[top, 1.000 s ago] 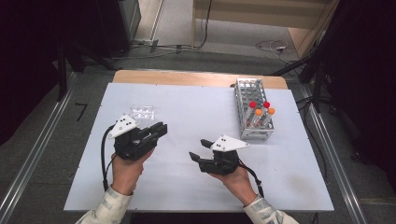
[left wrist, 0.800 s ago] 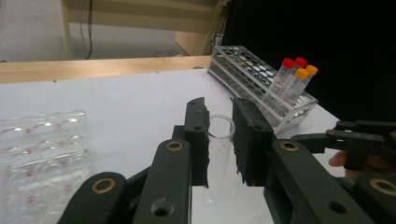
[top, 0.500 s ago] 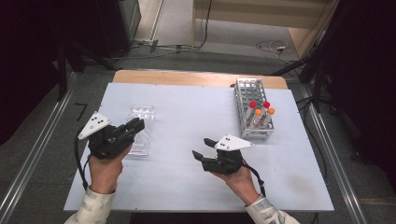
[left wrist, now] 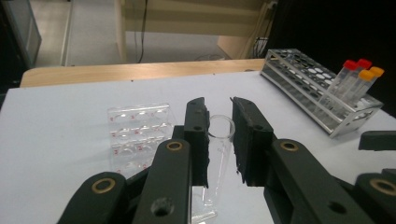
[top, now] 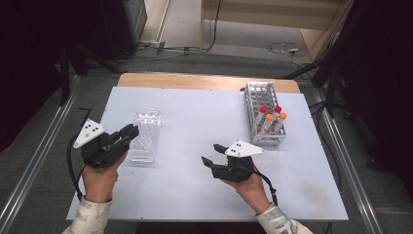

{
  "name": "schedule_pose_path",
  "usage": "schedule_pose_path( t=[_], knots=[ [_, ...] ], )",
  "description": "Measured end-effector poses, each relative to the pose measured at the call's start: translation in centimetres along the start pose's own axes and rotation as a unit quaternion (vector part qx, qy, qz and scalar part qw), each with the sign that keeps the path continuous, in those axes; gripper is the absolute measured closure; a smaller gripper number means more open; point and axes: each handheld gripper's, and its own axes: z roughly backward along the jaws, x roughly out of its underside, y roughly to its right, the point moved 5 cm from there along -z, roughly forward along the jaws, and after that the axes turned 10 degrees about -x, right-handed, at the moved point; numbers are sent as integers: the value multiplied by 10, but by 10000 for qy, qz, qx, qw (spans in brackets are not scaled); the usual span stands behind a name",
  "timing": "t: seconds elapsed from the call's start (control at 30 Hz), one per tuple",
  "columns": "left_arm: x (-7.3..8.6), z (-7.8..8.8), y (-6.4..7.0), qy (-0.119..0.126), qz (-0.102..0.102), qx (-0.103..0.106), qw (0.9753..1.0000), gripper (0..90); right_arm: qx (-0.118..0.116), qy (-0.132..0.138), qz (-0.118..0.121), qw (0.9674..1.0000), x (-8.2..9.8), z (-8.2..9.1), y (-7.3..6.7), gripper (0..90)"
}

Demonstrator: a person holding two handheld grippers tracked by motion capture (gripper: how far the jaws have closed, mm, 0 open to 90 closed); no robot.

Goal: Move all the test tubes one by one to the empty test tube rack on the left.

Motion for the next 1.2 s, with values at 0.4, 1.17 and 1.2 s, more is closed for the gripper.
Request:
schedule_pose_path(
  t=[0.4, 1.17, 1.2],
  knots=[
    [15, -16, 7, -210, -417, -314, 9984, 767, 90, 113, -22, 9999, -2, 6, 3, 383],
    [40, -38, 12, -583, -683, -530, 9945, 734, 147, 16, -34, 9999, 2, 4, 6, 380],
    [40, -37, 12, -563, -657, -568, 9946, 705, 153, 13, -34, 9999, 2, 4, 6, 380]
  ],
)
